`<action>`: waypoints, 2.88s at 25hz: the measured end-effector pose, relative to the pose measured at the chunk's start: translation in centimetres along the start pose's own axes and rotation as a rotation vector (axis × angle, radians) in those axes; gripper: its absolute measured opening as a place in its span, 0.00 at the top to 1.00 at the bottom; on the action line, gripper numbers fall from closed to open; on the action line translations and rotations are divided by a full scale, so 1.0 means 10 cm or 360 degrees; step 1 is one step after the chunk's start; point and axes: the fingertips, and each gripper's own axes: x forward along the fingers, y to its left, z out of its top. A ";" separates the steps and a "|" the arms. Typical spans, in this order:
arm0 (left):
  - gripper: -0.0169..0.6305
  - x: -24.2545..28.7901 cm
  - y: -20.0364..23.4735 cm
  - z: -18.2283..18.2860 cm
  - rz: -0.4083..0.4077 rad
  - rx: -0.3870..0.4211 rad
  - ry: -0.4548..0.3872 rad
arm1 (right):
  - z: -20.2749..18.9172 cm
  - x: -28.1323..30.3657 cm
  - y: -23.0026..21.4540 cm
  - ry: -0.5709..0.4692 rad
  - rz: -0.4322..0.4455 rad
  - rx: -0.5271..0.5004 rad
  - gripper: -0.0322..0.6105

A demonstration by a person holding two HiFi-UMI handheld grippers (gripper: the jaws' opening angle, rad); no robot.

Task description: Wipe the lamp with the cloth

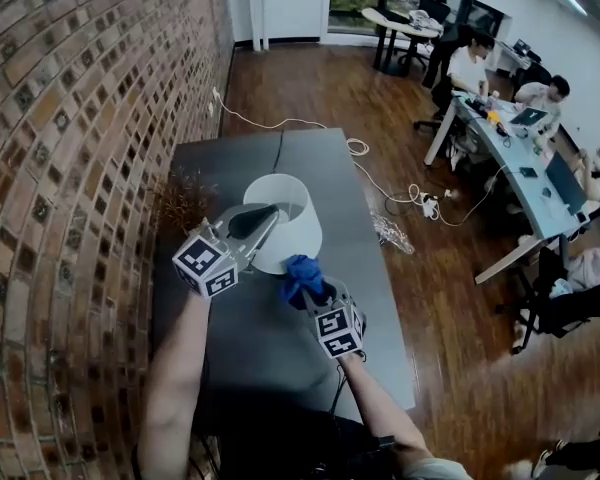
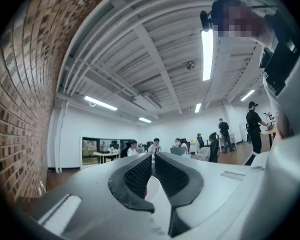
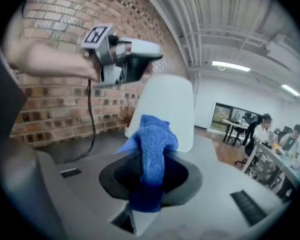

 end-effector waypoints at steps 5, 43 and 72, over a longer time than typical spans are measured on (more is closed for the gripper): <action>0.97 -0.16 0.48 0.08 0.0094 0.0003 0.0076 | 1.34 -0.50 -0.51 -0.0461 -0.0143 0.0033 0.80; 0.97 0.01 0.36 -0.31 -0.0148 -0.0073 0.0253 | 1.27 0.01 0.60 -0.0279 -0.0154 -0.0669 0.80; 0.97 0.42 -0.30 0.53 -0.0456 0.0399 0.0556 | 1.66 0.51 0.35 -0.0365 -0.0289 -0.0116 0.80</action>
